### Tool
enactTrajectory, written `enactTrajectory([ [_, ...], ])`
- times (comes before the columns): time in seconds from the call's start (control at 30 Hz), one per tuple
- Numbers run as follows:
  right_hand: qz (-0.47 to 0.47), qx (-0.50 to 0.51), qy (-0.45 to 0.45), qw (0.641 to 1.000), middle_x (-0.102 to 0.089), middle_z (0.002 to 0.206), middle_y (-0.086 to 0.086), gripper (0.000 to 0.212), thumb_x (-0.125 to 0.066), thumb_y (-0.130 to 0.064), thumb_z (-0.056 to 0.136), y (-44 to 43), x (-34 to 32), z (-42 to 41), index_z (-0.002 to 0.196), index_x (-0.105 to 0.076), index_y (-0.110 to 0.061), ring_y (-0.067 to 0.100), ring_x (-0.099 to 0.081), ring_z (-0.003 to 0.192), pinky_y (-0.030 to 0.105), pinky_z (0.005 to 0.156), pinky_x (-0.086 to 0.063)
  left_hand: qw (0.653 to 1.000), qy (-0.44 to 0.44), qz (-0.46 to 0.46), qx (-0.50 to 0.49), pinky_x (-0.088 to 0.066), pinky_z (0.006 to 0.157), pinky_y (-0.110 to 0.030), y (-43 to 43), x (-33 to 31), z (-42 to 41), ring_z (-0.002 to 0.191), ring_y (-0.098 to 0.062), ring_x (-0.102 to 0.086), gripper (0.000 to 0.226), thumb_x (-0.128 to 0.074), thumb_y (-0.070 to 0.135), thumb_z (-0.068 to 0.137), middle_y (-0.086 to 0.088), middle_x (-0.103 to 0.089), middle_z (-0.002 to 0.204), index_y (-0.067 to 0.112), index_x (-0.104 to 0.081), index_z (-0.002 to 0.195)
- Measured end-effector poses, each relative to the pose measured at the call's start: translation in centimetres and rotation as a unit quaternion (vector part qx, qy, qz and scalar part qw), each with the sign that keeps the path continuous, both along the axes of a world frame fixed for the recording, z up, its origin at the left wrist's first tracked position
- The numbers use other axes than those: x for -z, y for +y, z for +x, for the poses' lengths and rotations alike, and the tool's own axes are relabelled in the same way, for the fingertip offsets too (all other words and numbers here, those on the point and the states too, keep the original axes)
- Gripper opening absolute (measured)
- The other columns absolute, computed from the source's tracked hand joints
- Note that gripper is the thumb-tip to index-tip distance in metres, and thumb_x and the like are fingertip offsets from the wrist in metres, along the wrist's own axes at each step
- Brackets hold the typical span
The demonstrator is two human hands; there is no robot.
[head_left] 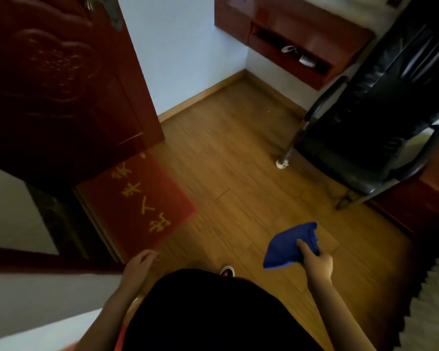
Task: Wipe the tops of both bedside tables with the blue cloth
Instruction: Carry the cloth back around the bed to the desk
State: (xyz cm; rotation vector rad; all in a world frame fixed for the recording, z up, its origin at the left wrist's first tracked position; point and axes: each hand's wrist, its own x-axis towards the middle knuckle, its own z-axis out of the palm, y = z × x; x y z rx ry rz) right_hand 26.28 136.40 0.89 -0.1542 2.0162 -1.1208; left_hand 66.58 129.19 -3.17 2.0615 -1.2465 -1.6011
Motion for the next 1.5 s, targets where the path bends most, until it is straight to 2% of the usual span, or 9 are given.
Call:
enactTrajectory([
  [0.17, -0.022, -0.021, -0.012, 0.999, -0.065, 0.088, -0.003, 0.024, -0.070, -0.025, 0.086, -11.0, -0.9, -3.1, 0.104, -0.059, -0.014, 0.018, -0.063, 0.082, 0.041, 0.083, -0.052, 0.999, -0.001, 0.022, -0.028, -0.043, 0.078, -0.039, -8.2, -0.3, -2.2, 0.095, -0.025, -0.060, 0.023, -0.045, 0.025, 0.100, -0.005, -0.066, 0.102, 0.017, -0.066, 0.099],
  [0.33, -0.028, -0.017, 0.004, 0.999, -0.067, 0.088, 0.001, 0.021, -0.069, -0.022, 0.087, -20.0, -0.2, -6.1, 0.103, -0.062, -0.011, 0.018, -0.064, 0.081, 0.034, 0.072, -0.052, 0.998, -0.020, 0.051, -0.013, -0.047, 0.093, -0.043, -18.7, 2.5, -4.5, 0.107, -0.021, -0.060, 0.033, -0.050, 0.042, 0.095, 0.000, -0.064, 0.116, 0.019, -0.065, 0.113],
  [0.47, -0.005, 0.021, 0.013, 1.000, -0.067, 0.090, -0.002, 0.032, -0.071, -0.024, 0.085, -26.5, 0.4, -9.6, 0.113, -0.062, -0.009, 0.021, -0.065, 0.085, 0.046, 0.086, -0.054, 1.000, -0.001, -0.004, 0.009, -0.046, 0.092, -0.047, -29.8, 2.3, -10.4, 0.101, -0.028, -0.065, 0.017, -0.055, 0.028, 0.093, -0.004, -0.071, 0.098, 0.022, -0.070, 0.088],
  [0.57, 0.024, 0.077, 0.018, 0.997, -0.065, 0.089, -0.002, 0.037, -0.070, -0.025, 0.085, -30.1, -0.1, -12.4, 0.117, -0.061, -0.008, 0.020, -0.063, 0.082, 0.046, 0.086, -0.053, 0.996, -0.006, -0.022, 0.088, -0.049, 0.092, -0.046, -38.1, 1.4, -15.2, 0.094, -0.025, -0.068, 0.019, -0.059, 0.038, 0.085, -0.002, -0.074, 0.091, 0.025, -0.071, 0.079],
  [0.67, 0.034, 0.116, 0.028, 0.992, -0.064, 0.088, 0.001, 0.036, -0.070, -0.027, 0.085, -33.1, -0.6, -15.5, 0.114, -0.062, -0.007, 0.019, -0.060, 0.078, 0.041, 0.076, -0.048, 0.982, 0.007, -0.049, 0.182, -0.049, 0.087, -0.044, -45.7, -1.5, -21.6, 0.091, -0.024, -0.068, 0.018, -0.054, 0.025, 0.094, -0.002, -0.072, 0.088, 0.025, -0.066, 0.081],
  [0.93, 0.044, 0.196, 0.017, 0.980, -0.066, 0.093, 0.009, 0.012, -0.070, -0.025, 0.085, -41.0, -0.4, -23.6, 0.090, -0.063, -0.016, 0.027, -0.062, 0.085, 0.050, 0.091, -0.051, 0.948, 0.001, -0.042, 0.314, -0.051, 0.084, -0.041, -59.3, -2.9, -33.5, 0.090, -0.023, -0.065, 0.023, -0.047, 0.030, 0.096, -0.003, -0.070, 0.094, 0.021, -0.068, 0.094],
  [1.17, 0.016, 0.179, -0.011, 0.984, -0.064, 0.092, 0.007, 0.030, -0.069, -0.024, 0.086, -53.0, 1.2, -33.0, 0.111, -0.061, -0.010, 0.025, -0.062, 0.083, 0.044, 0.084, -0.052, 0.973, -0.009, -0.021, 0.230, -0.046, 0.072, -0.028, -68.1, -0.6, -40.3, 0.085, -0.022, -0.063, 0.019, -0.050, 0.016, 0.097, -0.002, -0.068, 0.087, 0.019, -0.065, 0.086],
  [1.3, -0.013, 0.157, -0.002, 0.988, -0.066, 0.091, 0.005, 0.021, -0.068, -0.020, 0.087, -60.3, 0.3, -37.2, 0.105, -0.061, -0.012, 0.020, -0.062, 0.078, 0.033, 0.067, -0.049, 0.981, -0.023, -0.005, 0.194, -0.050, 0.084, -0.038, -72.9, -0.6, -43.5, 0.089, -0.023, -0.065, 0.021, -0.050, 0.023, 0.098, -0.005, -0.070, 0.093, 0.012, -0.067, 0.100],
  [1.5, -0.048, 0.123, 0.010, 0.991, -0.067, 0.090, 0.001, 0.024, -0.068, -0.018, 0.087, -68.9, -1.6, -42.3, 0.108, -0.063, -0.008, 0.016, -0.064, 0.079, 0.025, 0.062, -0.047, 0.976, -0.036, -0.061, 0.204, -0.050, 0.080, -0.036, -78.9, -2.5, -50.0, 0.086, -0.018, -0.065, 0.020, -0.047, 0.023, 0.098, -0.001, -0.070, 0.091, 0.023, -0.065, 0.088],
])
